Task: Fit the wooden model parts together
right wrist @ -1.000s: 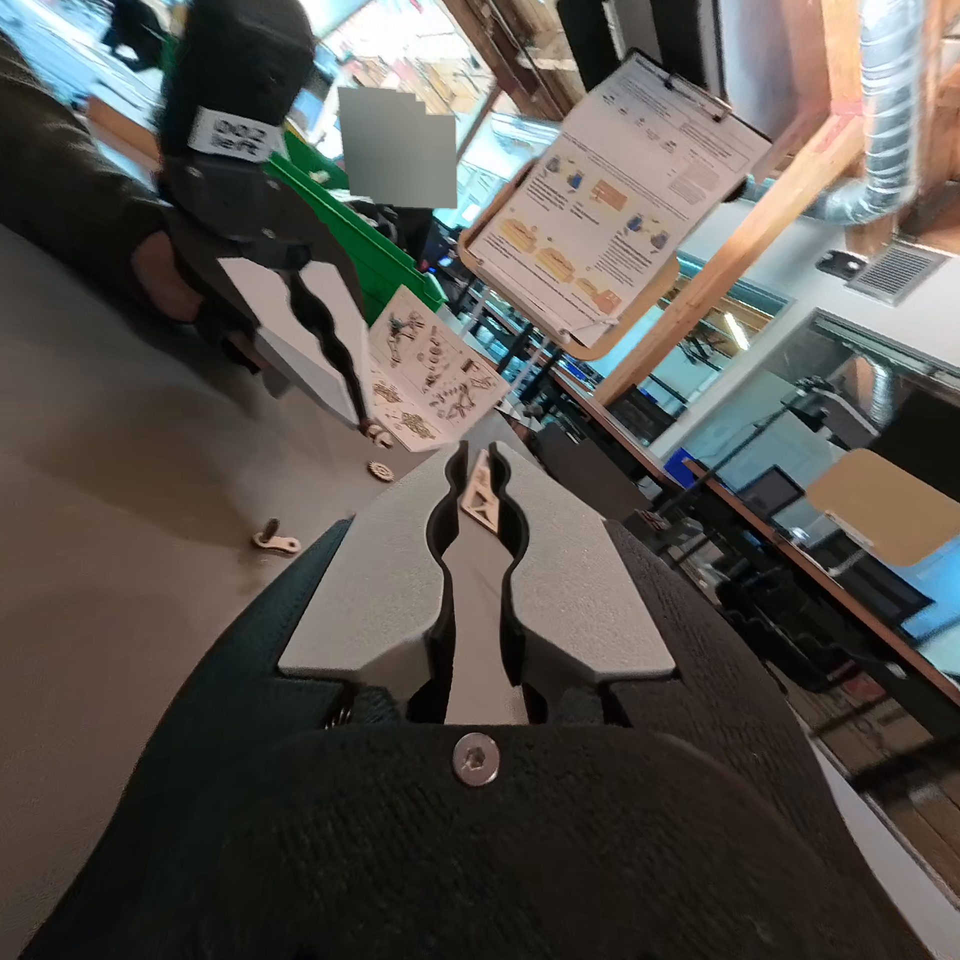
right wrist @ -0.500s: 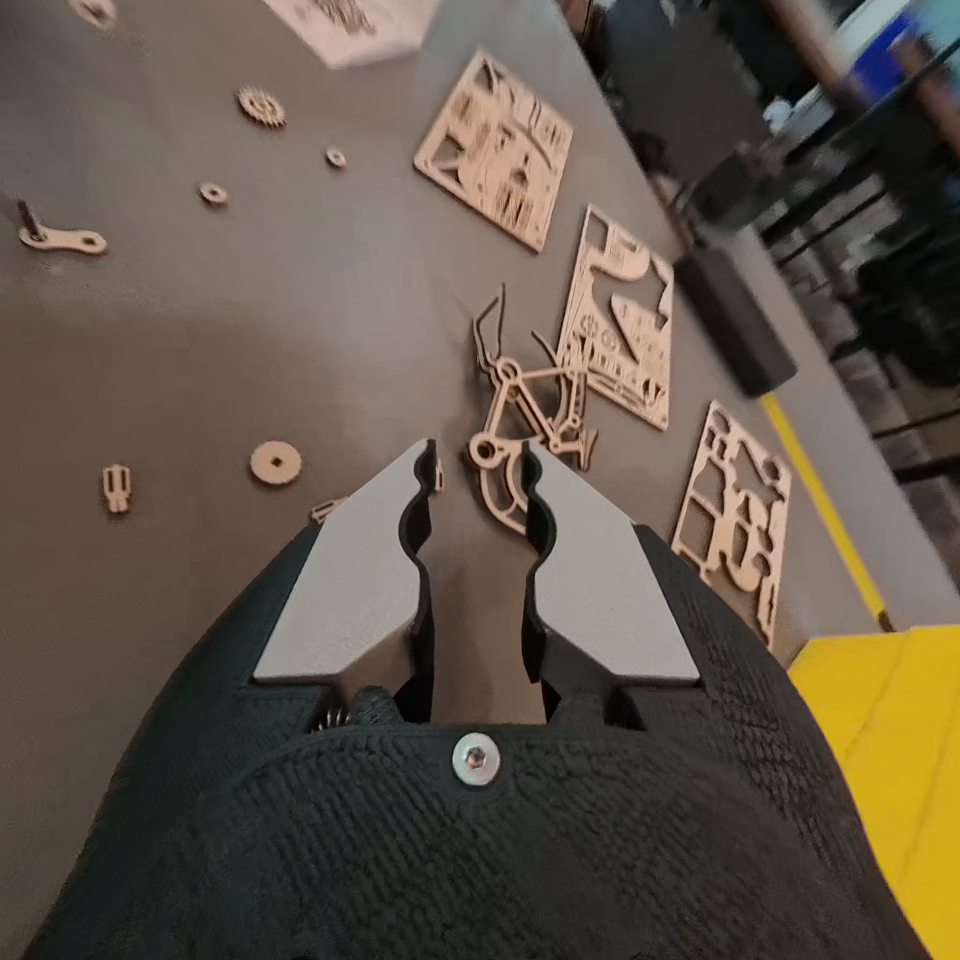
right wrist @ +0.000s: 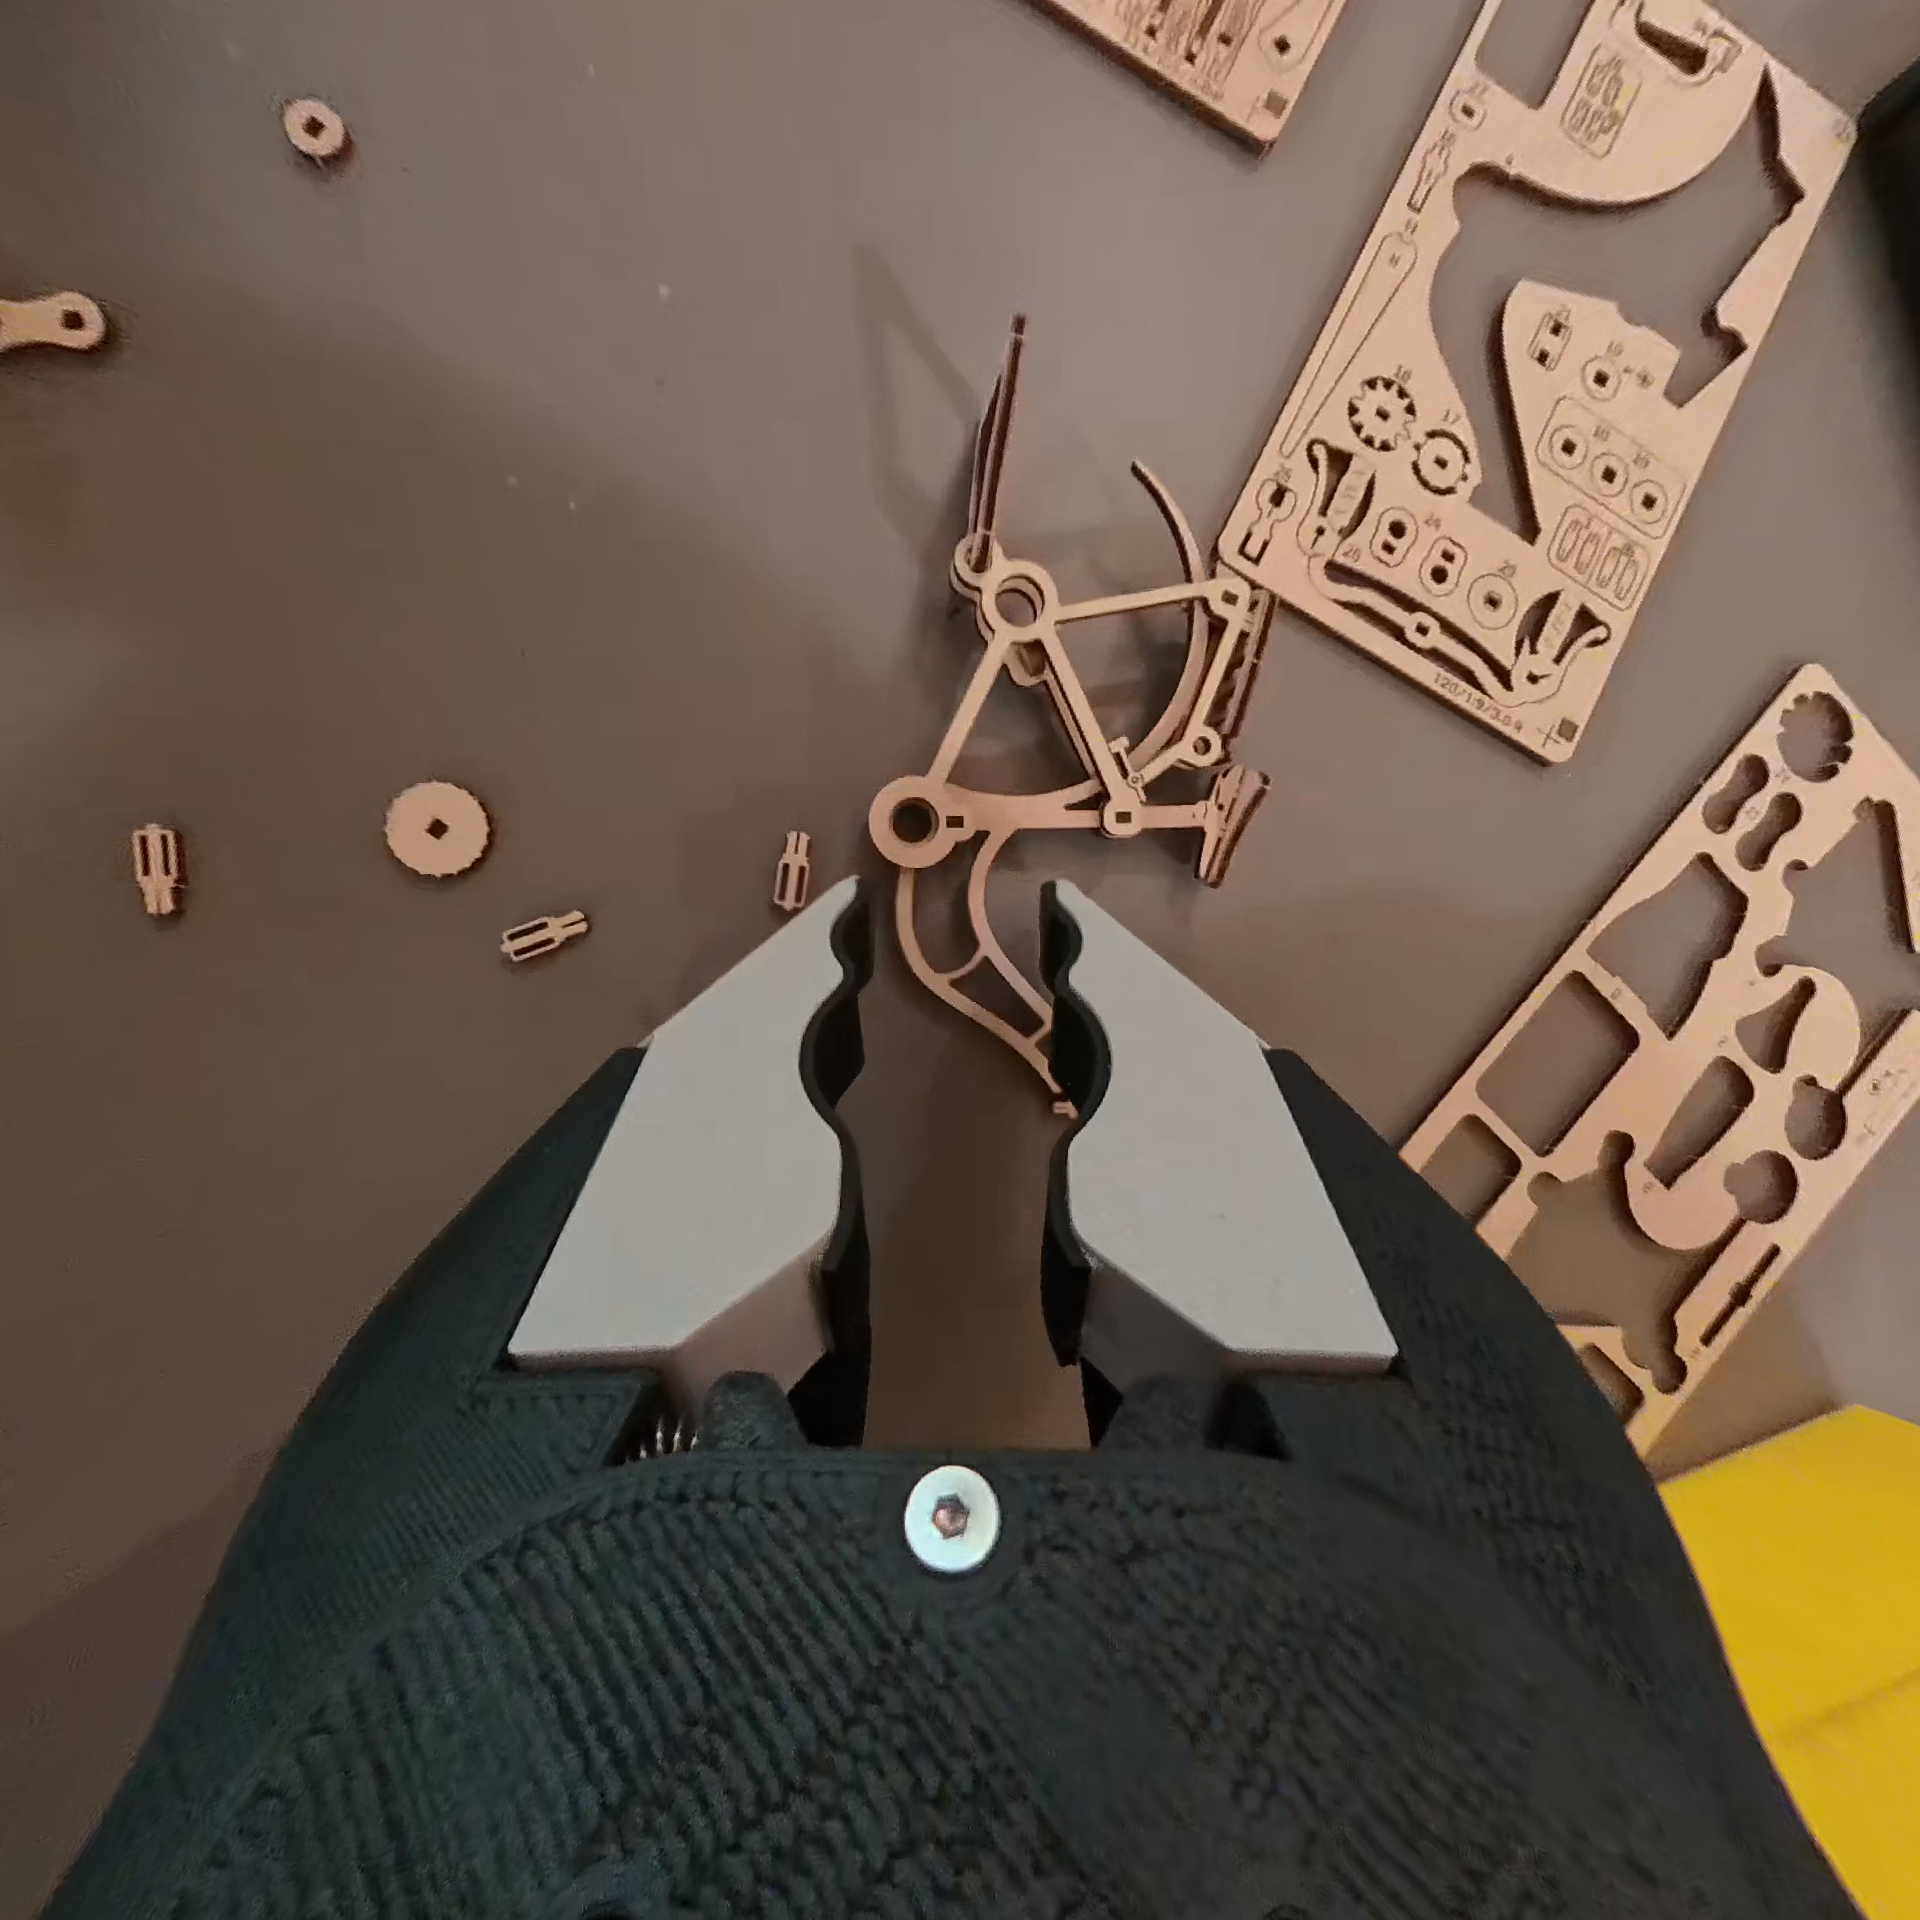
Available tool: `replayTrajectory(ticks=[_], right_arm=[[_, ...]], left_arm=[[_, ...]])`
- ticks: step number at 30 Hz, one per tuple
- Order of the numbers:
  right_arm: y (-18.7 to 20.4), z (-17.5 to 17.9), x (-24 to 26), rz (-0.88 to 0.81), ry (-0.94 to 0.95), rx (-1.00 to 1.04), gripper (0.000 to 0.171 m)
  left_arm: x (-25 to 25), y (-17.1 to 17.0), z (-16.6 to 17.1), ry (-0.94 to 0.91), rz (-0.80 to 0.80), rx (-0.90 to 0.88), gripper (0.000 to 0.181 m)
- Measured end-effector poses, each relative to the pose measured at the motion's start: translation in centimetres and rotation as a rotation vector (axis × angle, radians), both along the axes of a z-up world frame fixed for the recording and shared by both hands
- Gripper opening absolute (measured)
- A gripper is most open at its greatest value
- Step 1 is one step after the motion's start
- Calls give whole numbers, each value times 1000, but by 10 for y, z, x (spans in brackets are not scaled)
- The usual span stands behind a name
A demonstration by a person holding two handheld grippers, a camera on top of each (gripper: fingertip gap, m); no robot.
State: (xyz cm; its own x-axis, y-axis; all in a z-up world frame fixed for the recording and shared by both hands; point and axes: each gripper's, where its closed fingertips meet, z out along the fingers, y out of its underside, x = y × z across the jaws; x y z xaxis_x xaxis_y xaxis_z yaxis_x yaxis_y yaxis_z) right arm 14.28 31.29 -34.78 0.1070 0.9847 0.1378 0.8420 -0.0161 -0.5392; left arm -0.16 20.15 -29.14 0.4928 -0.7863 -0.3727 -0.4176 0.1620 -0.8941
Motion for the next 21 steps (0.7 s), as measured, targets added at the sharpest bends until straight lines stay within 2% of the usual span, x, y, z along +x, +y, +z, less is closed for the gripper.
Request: replayTrajectory(ticks=[1, 5, 12, 21], right_arm=[[-1, -1, -1, 2, 1, -9, 30], [-8, -2, -5, 17, 26, -32, 16], [-19, 0, -20, 7, 100, -41, 15], [-48, 38, -57, 14, 415, -44, 15]], left_arm=[[0, 0, 0, -1, 0, 0, 0], [0, 0, 0, -1, 1, 1, 0], [-3, 3, 2, -25, 17, -15, 0], [-3, 3, 7, -89, 12, -75, 0]])
